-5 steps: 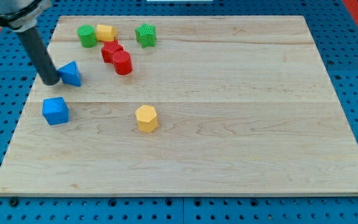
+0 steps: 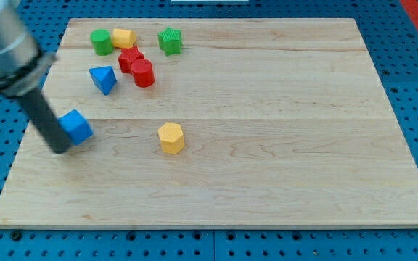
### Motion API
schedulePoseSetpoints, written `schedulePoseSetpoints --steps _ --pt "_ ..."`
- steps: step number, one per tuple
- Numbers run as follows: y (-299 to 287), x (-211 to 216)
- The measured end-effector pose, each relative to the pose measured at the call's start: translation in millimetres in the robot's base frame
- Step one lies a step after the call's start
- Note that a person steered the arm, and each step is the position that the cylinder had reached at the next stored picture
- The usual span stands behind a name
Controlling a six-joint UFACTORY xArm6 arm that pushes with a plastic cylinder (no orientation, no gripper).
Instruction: Move the blue cube towards the top right of the board
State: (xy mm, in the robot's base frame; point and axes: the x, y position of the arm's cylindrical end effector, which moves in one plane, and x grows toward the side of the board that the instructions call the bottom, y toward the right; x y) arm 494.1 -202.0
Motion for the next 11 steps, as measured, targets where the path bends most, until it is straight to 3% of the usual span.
schedulePoseSetpoints --steps 2,4,6,7,9,10,11 --pt "-23.2 -43.0" --pt "108.6 -131.0" --pt "50.8 -145.7" --pt "61.5 -158.9" --pt "232.8 -189.9" --pt "250.0 -152.9" --pt "296.2 -174.9"
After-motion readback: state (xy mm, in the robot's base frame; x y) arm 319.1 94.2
